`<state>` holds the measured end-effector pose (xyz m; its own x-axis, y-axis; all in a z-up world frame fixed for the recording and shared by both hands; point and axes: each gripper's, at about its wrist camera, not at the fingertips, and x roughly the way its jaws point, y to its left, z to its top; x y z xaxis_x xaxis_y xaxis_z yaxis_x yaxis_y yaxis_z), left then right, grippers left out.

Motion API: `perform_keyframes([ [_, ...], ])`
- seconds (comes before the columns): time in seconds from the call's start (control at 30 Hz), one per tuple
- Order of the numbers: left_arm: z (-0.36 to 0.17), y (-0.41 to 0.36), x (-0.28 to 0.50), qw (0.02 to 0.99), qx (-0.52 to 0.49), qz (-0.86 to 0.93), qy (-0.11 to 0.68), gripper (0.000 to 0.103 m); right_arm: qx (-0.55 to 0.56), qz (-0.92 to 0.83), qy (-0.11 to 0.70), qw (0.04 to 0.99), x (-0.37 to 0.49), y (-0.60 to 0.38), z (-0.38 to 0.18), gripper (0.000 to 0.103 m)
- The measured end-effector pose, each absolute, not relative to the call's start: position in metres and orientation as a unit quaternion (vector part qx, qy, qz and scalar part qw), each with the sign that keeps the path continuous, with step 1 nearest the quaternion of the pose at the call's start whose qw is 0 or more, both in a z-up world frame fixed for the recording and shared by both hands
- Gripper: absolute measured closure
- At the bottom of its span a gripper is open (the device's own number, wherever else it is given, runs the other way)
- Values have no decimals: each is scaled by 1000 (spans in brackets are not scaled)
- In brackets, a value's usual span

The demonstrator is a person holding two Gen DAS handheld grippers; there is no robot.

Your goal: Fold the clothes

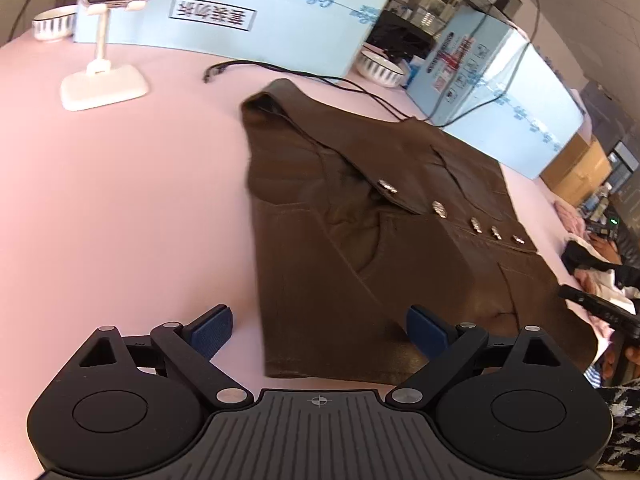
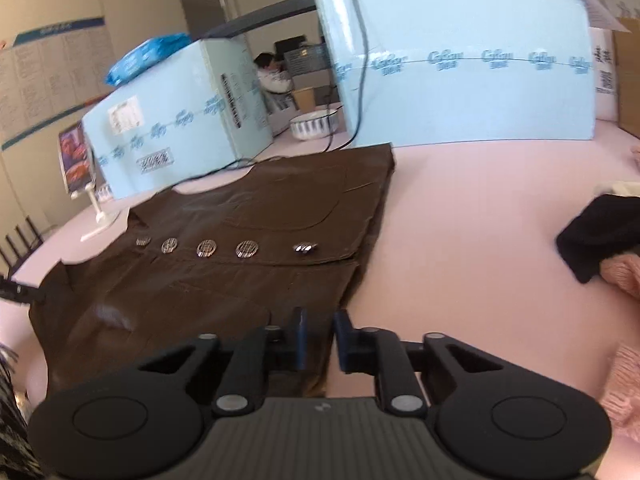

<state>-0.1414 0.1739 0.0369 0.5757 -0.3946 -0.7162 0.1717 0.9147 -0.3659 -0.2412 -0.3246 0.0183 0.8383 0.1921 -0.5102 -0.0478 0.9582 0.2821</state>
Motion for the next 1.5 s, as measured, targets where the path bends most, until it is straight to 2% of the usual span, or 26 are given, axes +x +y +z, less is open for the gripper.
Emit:
perform_keyframes([
  [0.03, 39, 180, -144, 879, -139, -153, 430, 7, 127, 54, 284, 949, -241, -327, 17, 90],
  [0.13, 51, 191, -151, 887, -162, -156, 403, 7, 128, 44, 301, 944, -234, -330, 11, 80],
  [0.2, 72, 180, -154, 895, -129, -201, 376, 7, 161, 72, 294, 939, -229, -332, 11, 42],
  [0.27, 88, 164, -155, 900, -77, -234, 361, 6, 188, 103, 276, 937, -227, -330, 13, 28],
  [0.3, 98, 140, -154, 900, 2, -251, 357, 5, 194, 120, 268, 936, -225, -327, 16, 27],
  [0.43, 102, 67, -141, 860, 217, -311, 341, 5, 191, 135, 264, 936, -219, -316, 14, 27],
  [0.6, 78, 30, -95, 794, 174, -414, 409, 6, 233, 128, 260, 928, -224, -319, -1, 27],
  [0.77, 46, 40, -67, 783, 115, -417, 447, 11, 263, 116, 253, 924, -238, -332, -11, 26],
  [0.87, 35, 47, -68, 783, 100, -421, 448, 14, 269, 109, 251, 923, -240, -336, -13, 26],
  [1.03, 34, 33, -82, 787, 156, -413, 431, 16, 275, 110, 244, 923, -235, -335, -16, 25],
  [1.07, 34, 28, -82, 789, 167, -403, 432, 22, 277, 111, 242, 923, -235, -334, -17, 25],
  [1.13, 38, 23, -79, 805, 165, -362, 441, 42, 278, 111, 240, 923, -234, -333, -17, 23],
  [1.17, 40, 23, -76, 811, 154, -346, 446, 66, 278, 110, 240, 924, -234, -332, -17, 23],
  [1.2, 42, 23, -73, 817, 143, -330, 451, 81, 278, 111, 240, 924, -234, -332, -17, 23],
  [1.37, 42, 40, -64, 820, 71, -330, 461, 95, 281, 112, 239, 923, -234, -333, -17, 23],
  [1.5, 48, 27, -67, 829, 86, -346, 430, 95, 281, 111, 238, 923, -233, -332, -18, 21],
])
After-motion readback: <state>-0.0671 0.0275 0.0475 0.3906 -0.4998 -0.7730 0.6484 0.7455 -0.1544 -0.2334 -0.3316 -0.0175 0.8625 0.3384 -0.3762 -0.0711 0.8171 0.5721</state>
